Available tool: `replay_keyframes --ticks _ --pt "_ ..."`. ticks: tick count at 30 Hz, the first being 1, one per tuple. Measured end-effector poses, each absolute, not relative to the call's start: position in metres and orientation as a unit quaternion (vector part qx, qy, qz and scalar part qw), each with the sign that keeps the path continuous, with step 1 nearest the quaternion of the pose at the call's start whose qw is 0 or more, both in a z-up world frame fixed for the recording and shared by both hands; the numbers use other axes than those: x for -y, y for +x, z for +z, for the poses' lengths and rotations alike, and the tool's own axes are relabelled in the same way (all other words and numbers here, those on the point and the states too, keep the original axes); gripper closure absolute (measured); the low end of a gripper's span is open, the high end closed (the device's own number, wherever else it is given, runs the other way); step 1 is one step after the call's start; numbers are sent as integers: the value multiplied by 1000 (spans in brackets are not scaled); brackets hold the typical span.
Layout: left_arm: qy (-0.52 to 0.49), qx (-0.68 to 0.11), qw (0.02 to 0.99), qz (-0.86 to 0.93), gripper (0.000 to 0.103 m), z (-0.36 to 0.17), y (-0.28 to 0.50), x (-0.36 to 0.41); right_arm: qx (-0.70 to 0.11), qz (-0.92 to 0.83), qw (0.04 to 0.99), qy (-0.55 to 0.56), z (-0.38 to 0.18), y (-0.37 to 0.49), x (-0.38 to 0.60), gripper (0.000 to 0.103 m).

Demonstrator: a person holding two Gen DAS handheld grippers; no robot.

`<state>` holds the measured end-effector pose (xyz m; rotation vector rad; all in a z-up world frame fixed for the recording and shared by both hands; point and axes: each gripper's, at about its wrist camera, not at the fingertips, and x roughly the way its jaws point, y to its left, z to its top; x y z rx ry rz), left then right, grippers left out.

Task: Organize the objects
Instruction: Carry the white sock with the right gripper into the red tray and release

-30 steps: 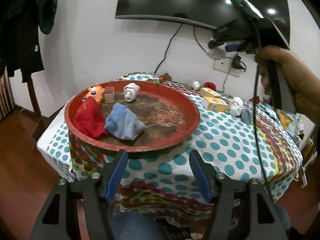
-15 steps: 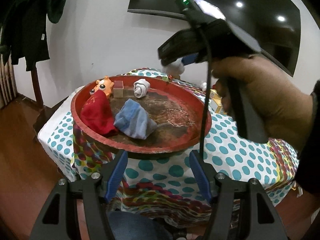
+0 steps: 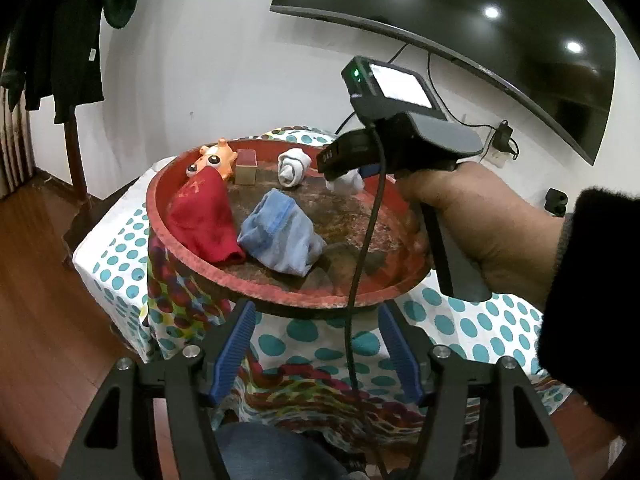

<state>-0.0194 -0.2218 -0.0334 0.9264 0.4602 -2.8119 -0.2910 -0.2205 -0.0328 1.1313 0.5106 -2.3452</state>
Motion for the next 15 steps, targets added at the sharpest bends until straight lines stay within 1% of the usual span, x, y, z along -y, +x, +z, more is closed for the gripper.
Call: replay_keyframes --ticks 6,15 --pt "316 -162 72 -932 37 -37 -22 225 -188 -850 240 429 -46 -301 222 67" --pt "316 -162 72 -932 37 -37 -23 224 -183 -849 241 433 -46 -304 222 67"
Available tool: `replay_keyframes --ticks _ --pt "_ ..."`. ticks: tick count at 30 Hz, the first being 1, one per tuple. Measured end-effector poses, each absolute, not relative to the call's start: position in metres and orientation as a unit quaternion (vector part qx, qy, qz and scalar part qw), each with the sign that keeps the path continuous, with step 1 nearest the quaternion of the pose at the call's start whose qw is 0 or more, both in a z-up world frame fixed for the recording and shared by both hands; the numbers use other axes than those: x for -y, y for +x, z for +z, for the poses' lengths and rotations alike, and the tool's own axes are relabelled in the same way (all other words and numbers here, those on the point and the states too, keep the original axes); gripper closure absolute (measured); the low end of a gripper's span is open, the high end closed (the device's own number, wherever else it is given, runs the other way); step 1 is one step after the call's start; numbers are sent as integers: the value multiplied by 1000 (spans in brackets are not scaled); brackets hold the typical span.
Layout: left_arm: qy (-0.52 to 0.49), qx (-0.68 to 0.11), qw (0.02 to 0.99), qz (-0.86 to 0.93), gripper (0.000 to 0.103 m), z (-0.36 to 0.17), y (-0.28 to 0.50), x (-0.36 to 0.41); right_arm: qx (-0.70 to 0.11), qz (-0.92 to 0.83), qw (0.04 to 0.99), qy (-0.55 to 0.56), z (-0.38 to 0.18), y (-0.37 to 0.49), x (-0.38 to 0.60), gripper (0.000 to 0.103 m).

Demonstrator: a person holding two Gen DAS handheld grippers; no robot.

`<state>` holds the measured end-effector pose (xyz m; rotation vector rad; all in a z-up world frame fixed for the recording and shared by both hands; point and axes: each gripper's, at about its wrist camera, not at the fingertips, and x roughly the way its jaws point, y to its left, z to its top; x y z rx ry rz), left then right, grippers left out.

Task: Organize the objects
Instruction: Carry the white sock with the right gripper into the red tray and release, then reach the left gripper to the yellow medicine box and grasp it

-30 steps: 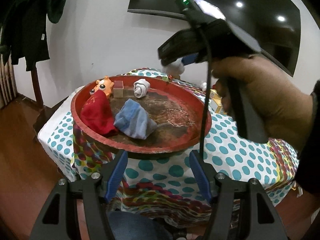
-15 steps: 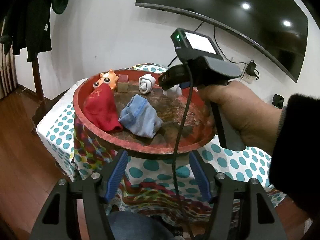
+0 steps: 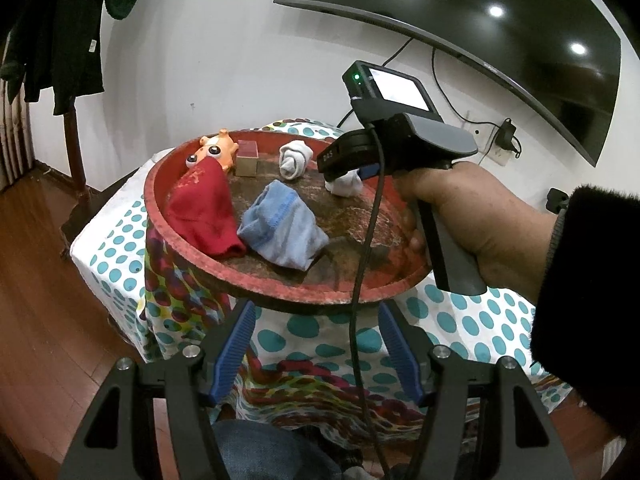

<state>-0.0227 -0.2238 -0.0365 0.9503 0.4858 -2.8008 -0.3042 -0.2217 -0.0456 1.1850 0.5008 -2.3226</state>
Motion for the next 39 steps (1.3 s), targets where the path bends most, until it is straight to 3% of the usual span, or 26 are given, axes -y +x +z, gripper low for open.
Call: replay_keyframes --ticks 5,7,9,12,22,28,39 --pt "312 -154 69 -935 37 -35 -22 222 -169 -852 244 432 -41 -301 216 61" --pt "310 -152 69 -936 37 -34 -21 221 -148 -862 252 414 -31 -294 207 49" --pt "307 -151 68 -937 37 -33 -20 220 -142 -881 244 379 -18 -284 191 20" --pt "301 -147 62 -940 37 -30 -19 217 -114 -910 220 333 0 -275 144 11" --pt "291 -88 0 -953 37 -27 -22 171 -27 -944 -1 329 -27 -290 -92 10" --pt "305 -72 -26 -949 37 -30 -40 134 50 -939 -30 339 -40 -297 -174 9" --pt "310 -22 -74 -947 37 7 -159 56 126 -925 -18 357 -51 -304 -209 7"
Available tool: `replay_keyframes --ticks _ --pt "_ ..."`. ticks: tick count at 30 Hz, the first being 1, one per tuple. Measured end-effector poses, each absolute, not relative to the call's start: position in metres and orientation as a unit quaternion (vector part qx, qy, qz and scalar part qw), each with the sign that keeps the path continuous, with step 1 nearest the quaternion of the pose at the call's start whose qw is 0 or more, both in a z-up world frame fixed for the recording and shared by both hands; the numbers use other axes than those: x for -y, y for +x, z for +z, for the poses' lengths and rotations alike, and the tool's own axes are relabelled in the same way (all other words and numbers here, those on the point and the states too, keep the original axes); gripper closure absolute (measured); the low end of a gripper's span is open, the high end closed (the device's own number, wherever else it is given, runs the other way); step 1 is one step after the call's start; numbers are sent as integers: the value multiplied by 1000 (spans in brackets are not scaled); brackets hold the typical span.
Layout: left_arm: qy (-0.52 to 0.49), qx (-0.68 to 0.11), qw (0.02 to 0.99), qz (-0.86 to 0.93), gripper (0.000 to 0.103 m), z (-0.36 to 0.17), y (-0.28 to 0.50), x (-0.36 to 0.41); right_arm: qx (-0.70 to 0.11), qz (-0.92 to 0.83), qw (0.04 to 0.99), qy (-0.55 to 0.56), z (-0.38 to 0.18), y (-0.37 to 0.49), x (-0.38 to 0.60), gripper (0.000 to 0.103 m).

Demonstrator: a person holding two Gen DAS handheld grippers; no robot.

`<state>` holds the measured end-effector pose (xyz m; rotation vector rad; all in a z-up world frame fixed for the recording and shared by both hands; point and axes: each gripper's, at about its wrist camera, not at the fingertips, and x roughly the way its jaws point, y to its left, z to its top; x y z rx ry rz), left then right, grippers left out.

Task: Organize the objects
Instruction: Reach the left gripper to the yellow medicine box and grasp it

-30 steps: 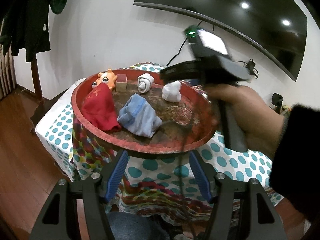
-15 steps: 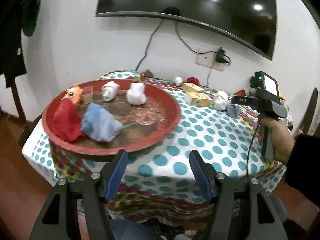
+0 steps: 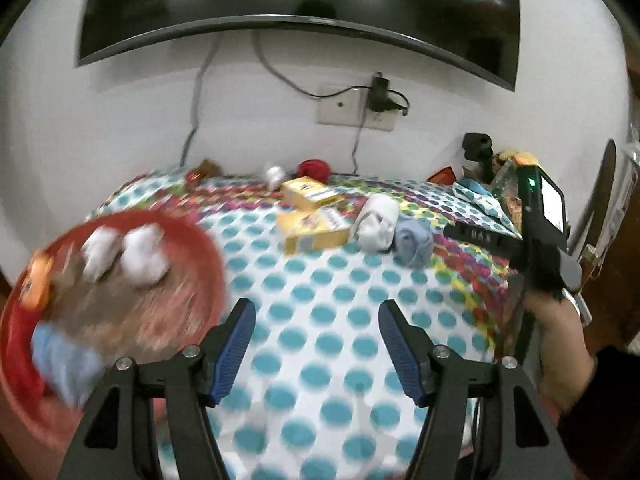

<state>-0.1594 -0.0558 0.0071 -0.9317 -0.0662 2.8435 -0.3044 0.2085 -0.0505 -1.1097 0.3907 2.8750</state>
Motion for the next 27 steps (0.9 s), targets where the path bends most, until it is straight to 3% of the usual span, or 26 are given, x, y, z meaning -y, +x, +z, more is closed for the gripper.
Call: replay_keyframes --ticks 8,13,27 --pt "-374 -87 135 914 37 5 -264 26 -213 902 10 -375 -66 -307 -237 7" --pt "-407 -280 151 856 37 -12 -315 9 -215 902 1 -375 -67 -307 -237 5" --pt "-495 -372 259 741 37 -52 -397 -6 -216 902 -3 -375 -66 -307 -237 5"
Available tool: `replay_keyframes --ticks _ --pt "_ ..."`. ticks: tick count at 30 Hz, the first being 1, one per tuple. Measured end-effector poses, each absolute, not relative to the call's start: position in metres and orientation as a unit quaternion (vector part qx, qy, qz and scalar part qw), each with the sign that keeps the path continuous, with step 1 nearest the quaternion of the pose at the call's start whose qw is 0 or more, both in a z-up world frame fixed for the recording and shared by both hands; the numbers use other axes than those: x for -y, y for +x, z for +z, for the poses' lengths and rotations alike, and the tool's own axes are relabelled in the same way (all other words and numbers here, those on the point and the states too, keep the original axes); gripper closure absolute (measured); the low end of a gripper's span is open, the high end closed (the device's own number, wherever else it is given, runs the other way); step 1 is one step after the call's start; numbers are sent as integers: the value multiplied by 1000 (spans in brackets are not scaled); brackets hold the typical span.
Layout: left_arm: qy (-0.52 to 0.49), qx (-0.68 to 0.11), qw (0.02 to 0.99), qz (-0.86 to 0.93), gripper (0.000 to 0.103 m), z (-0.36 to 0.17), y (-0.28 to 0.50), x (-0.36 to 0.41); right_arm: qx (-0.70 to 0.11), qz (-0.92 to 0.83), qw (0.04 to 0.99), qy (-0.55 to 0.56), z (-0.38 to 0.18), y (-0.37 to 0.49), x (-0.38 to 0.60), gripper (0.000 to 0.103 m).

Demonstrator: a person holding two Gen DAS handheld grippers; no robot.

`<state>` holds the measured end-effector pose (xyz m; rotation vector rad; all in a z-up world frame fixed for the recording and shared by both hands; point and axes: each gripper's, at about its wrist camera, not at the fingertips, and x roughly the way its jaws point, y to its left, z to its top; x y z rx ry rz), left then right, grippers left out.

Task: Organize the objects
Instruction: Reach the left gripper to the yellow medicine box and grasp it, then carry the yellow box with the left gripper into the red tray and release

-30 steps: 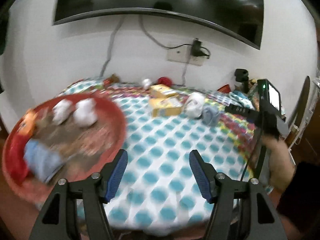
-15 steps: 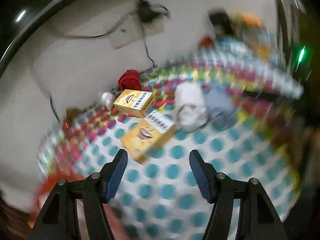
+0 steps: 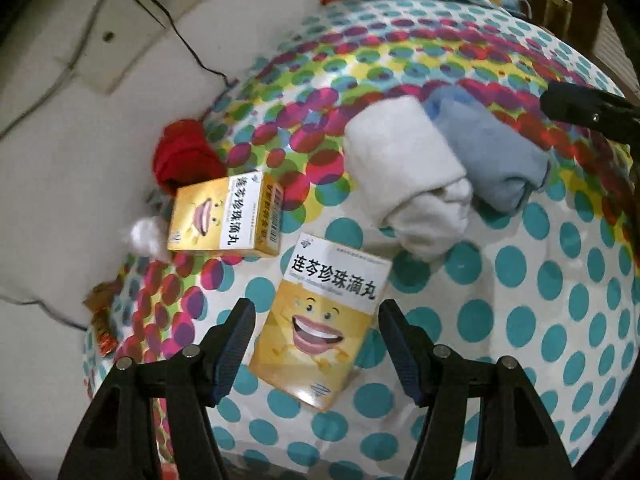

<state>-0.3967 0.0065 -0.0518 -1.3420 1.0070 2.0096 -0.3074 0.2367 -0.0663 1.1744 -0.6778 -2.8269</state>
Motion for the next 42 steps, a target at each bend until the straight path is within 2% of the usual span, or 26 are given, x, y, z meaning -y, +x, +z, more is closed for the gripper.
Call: replay_keyframes --ticks 6,13,23,27,42 --pt "-515 -336 280 737 37 -63 -409 1 216 -901 4 375 -66 -307 -237 5" --pt "-477 -316 241 784 46 -64 -382 -4 217 -902 4 375 -66 -308 -238 4" --pt "-434 -189 137 870 46 -10 -324 -13 217 -901 5 375 -66 -307 -237 4" --pt "-415 -161 102 890 46 15 -296 -11 216 -901 4 375 -66 -307 -237 3" --pt "-391 -131 -10 911 46 35 -225 88 209 -901 3 380 -65 -310 -227 0"
